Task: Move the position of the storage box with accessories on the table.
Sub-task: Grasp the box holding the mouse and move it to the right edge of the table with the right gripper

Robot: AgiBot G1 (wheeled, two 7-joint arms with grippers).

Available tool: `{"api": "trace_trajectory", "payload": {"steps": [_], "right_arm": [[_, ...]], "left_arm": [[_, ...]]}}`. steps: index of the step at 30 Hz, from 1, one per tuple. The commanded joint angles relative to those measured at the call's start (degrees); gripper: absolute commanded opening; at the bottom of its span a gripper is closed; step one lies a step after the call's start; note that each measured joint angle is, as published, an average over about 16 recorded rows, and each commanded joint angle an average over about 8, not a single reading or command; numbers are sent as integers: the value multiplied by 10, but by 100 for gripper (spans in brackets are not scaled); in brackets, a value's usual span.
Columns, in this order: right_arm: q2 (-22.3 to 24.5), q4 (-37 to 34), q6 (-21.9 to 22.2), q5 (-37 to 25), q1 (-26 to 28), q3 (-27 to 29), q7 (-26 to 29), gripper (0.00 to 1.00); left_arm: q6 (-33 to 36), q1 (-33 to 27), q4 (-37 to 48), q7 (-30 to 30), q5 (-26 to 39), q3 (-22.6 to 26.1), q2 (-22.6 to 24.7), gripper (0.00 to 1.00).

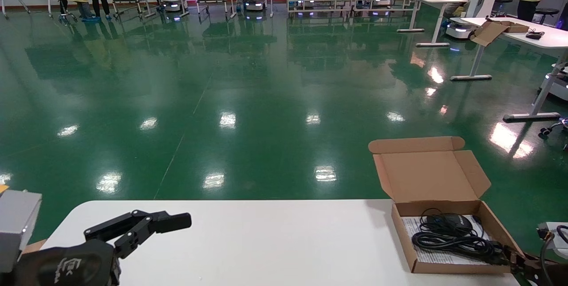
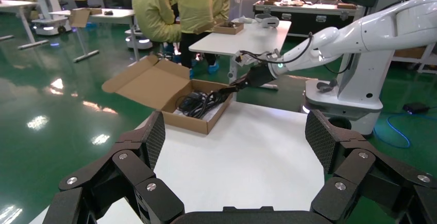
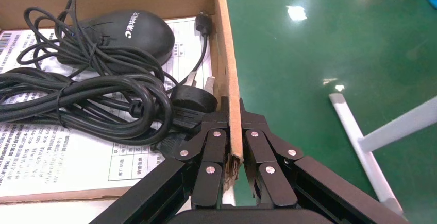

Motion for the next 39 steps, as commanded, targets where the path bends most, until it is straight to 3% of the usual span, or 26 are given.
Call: {"api": "trace_trajectory", "payload": {"steps": [1, 9, 11, 17, 19, 39], "right_arm": [[-5, -9, -6, 5, 1, 8, -13, 0], [-25, -58, -32, 18, 17, 29, -64, 2], [-29, -68, -38, 23, 20, 34, -75, 17], [-41, -93, -54, 37, 26, 50, -109, 90], [-44, -101, -57, 42, 27, 55, -121, 100], [-53, -142, -89, 84, 40, 93, -202, 100]], "left_arm": [[0, 0, 0, 0, 0, 0, 0, 100], [0, 0, 0, 0, 0, 0, 0, 100], [0, 0, 0, 0, 0, 0, 0, 100], [0, 0, 0, 0, 0, 0, 0, 100], [0, 0, 0, 0, 0, 0, 0, 100], [0, 0, 0, 0, 0, 0, 0, 100]]}}
